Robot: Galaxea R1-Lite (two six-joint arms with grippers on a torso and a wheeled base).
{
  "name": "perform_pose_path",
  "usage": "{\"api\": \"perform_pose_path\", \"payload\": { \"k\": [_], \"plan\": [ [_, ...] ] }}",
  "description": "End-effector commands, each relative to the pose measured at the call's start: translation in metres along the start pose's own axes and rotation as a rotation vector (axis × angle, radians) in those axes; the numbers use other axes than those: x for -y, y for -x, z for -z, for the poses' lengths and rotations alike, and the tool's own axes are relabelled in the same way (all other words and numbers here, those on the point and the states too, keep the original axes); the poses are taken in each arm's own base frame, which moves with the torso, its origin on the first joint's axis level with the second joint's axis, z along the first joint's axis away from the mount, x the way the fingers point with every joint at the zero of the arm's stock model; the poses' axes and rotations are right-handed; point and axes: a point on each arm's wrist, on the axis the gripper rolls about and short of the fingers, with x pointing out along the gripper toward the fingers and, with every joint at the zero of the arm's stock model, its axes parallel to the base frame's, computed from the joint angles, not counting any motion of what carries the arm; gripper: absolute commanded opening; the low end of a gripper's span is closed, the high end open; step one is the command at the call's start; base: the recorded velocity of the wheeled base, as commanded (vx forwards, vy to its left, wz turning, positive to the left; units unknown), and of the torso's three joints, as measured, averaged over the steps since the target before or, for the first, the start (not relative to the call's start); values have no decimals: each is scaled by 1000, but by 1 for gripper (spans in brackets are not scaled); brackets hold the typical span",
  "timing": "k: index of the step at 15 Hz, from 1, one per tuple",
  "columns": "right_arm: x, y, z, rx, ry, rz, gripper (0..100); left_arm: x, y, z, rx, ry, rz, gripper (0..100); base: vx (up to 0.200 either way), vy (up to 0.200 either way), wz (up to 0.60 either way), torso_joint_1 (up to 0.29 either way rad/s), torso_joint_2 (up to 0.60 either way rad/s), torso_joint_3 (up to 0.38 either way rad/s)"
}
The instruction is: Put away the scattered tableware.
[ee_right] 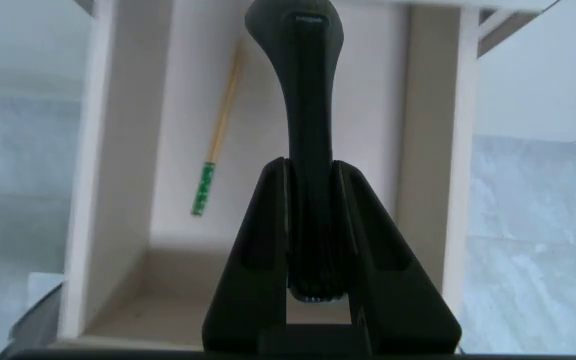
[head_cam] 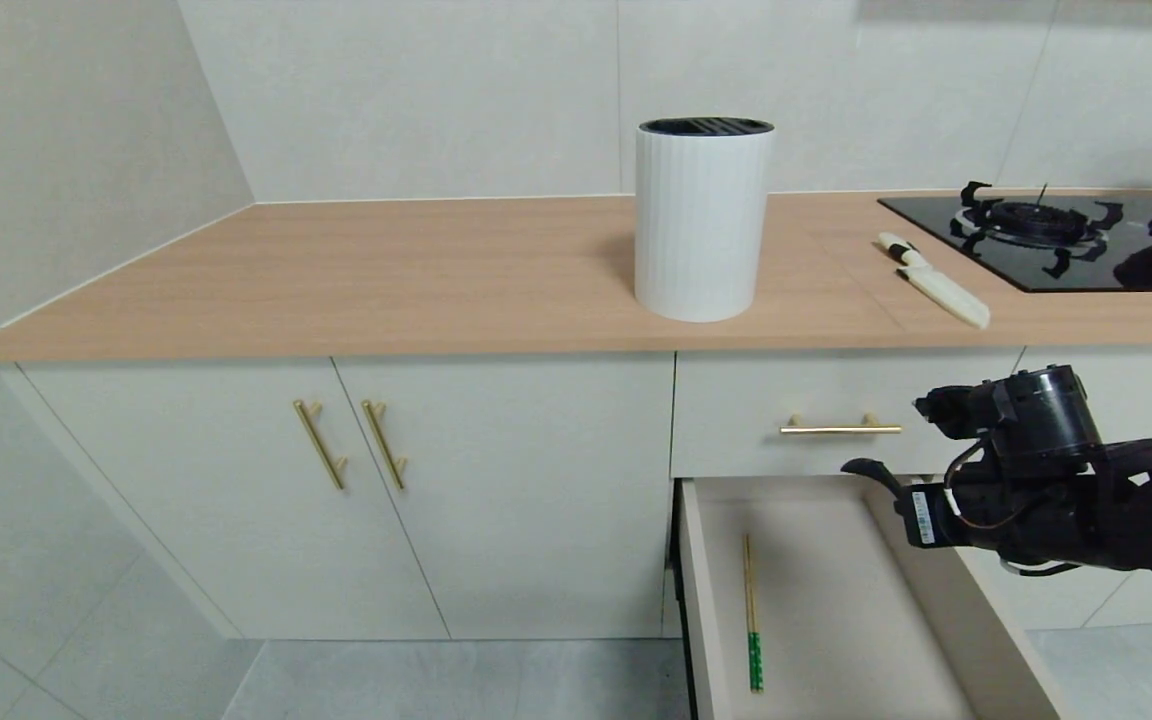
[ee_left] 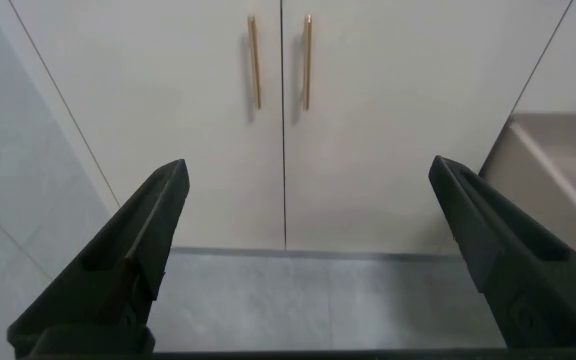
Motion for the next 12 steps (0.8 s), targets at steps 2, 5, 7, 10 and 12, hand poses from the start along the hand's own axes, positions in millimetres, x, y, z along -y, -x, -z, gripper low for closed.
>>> {"api": "perform_pose_path", "payload": {
  "k": [2,5,7,10,12],
  "plan": [
    [-1,-5,2,-12,2,1,0,0,0,0,0,1,0,100,0,0,0,-173,461,278],
    [-1,-10,5,-29,5,5,0,0,0,0,2,1,0,100,0,0,0,-167,461,297],
    [-2,-12,6,-33,6,5,0,0,0,0,0,1,0,100,0,0,0,-144,449,305],
    [-2,-13,6,-36,6,5,0,0,0,0,-1,1,0,100,0,0,0,-115,426,310],
    [-2,-13,6,-38,6,6,0,0,0,0,0,1,0,100,0,0,0,-41,156,100]
  ]
}}
